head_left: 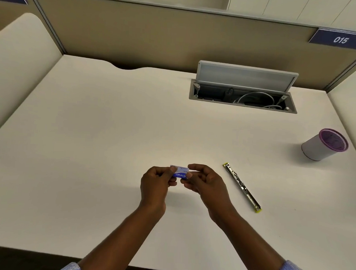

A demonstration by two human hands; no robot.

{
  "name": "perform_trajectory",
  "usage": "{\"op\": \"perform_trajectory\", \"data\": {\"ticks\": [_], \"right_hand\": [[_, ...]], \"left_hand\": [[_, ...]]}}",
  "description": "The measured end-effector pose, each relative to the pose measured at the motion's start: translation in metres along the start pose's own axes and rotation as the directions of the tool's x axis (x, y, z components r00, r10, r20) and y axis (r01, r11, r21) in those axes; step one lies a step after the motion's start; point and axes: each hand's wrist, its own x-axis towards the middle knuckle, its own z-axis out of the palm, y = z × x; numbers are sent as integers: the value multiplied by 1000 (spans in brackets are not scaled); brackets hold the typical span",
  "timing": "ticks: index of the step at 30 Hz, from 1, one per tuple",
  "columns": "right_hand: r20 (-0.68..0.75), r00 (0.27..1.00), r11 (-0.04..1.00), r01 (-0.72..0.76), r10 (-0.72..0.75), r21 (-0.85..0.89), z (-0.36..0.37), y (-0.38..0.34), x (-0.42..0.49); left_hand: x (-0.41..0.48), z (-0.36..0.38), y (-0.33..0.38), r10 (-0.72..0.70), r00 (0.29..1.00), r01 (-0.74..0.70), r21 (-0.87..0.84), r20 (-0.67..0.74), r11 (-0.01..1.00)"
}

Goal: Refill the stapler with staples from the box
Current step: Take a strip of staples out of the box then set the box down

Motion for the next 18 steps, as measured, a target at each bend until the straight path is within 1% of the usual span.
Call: {"op": "perform_trajectory", "data": {"ticks": [3, 13, 18], "right_hand": [[-8, 1000, 1000, 13, -13, -26, 1, -1, -1], [-9, 998, 981, 67, -70, -180, 3, -3, -1], [-7, 995, 977, 93, -96, -190, 2, -3, -1]], "left_hand": [[0, -1, 1, -41, 999, 40, -44, -4, 998], [-3, -4, 5, -60, 998, 59, -59, -8, 997], [-2, -5, 5, -79, 997, 78, -72, -2, 994]]}}
